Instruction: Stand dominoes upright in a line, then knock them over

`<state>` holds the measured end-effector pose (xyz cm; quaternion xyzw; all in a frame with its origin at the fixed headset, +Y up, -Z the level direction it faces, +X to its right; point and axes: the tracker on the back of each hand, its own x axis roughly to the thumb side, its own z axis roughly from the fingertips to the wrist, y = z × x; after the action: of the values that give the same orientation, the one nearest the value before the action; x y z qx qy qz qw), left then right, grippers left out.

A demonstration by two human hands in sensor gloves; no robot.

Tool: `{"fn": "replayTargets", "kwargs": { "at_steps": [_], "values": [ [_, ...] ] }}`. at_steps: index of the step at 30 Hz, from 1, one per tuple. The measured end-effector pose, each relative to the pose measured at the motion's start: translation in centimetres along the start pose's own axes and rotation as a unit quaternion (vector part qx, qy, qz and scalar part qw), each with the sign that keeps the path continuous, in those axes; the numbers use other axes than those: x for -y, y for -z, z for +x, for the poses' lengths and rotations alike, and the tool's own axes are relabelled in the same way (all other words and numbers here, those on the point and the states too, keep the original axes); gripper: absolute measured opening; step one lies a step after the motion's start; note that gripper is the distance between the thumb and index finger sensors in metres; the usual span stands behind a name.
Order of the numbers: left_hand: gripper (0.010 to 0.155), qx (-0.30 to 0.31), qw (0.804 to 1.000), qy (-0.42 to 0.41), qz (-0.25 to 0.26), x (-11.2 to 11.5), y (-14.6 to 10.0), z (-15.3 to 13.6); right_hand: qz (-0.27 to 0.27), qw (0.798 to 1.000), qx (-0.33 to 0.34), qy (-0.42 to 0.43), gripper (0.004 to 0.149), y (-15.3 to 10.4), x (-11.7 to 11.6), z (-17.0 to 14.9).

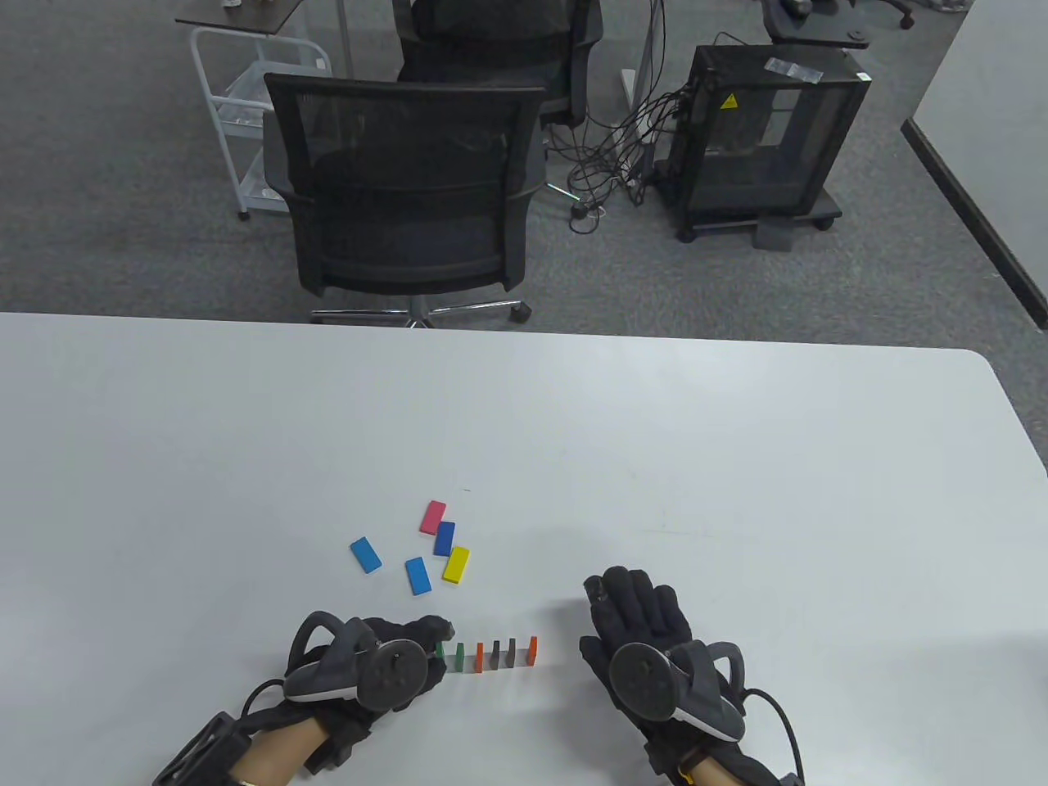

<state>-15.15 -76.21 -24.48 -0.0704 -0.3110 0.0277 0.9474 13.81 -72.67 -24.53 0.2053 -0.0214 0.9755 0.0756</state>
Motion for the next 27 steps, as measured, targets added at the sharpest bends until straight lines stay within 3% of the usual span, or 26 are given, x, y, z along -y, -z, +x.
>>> {"fn": "replayTargets", "kwargs": {
  "at_steps": [13,27],
  "values": [
    [0.057,-0.003,1.000,0.010,-0.008,0.19,0.02,0.31,0.002,1.000,0.000,-0.001,0.067,0.01,-0.06,0.03],
    [0.070,-0.001,0.999,0.000,-0.039,0.04,-0.08,0.33,0.006,1.000,0.002,-0.003,0.067,0.04,-0.14,0.13]
  ]
}}
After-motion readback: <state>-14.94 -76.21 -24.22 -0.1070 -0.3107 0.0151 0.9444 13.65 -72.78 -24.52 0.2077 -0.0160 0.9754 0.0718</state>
